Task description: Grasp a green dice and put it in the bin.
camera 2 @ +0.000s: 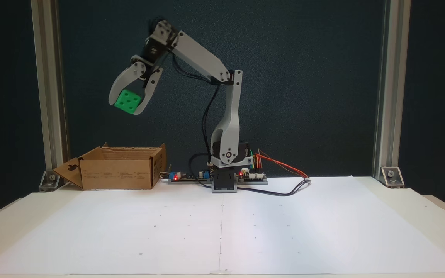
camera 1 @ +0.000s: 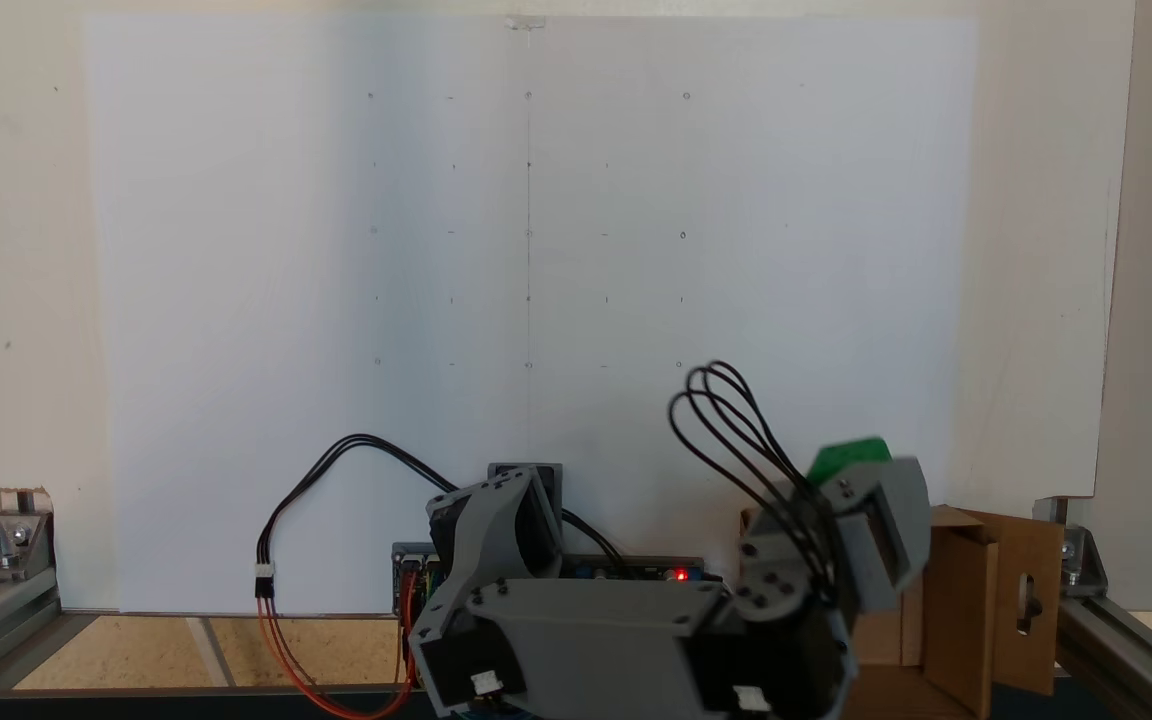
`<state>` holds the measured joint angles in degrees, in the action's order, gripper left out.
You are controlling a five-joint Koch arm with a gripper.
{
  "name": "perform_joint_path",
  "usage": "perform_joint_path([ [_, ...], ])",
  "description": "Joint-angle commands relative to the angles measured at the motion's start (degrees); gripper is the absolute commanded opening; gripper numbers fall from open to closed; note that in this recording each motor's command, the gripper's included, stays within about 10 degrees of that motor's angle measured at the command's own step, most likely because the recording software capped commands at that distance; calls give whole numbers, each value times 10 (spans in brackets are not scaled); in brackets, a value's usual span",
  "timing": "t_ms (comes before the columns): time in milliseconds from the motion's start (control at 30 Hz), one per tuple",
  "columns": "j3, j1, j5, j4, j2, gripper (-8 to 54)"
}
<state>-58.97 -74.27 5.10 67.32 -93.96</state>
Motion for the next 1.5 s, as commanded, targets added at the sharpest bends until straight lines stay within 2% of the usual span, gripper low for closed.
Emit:
perform_joint_path([
  [0, 33, -67, 74, -15, 18, 115],
  [400, 33, -282, 243, -51, 229, 115],
  [433, 32, -287, 248, -51, 243, 152],
  [467, 28, -289, 248, -51, 254, 281],
  [500, 21, -290, 247, -52, 268, 322],
  [633, -15, -292, 247, -74, 271, 474],
  [700, -14, -292, 243, -99, 266, 460],
  [900, 18, -184, 85, -106, 117, 454],
  [1067, 22, 13, -31, -106, -37, 450],
  [1167, 21, 139, -98, -109, -68, 448],
  [1300, -4, 304, -118, -115, -105, 449],
  [1467, -193, 513, -118, -240, -184, 442],
])
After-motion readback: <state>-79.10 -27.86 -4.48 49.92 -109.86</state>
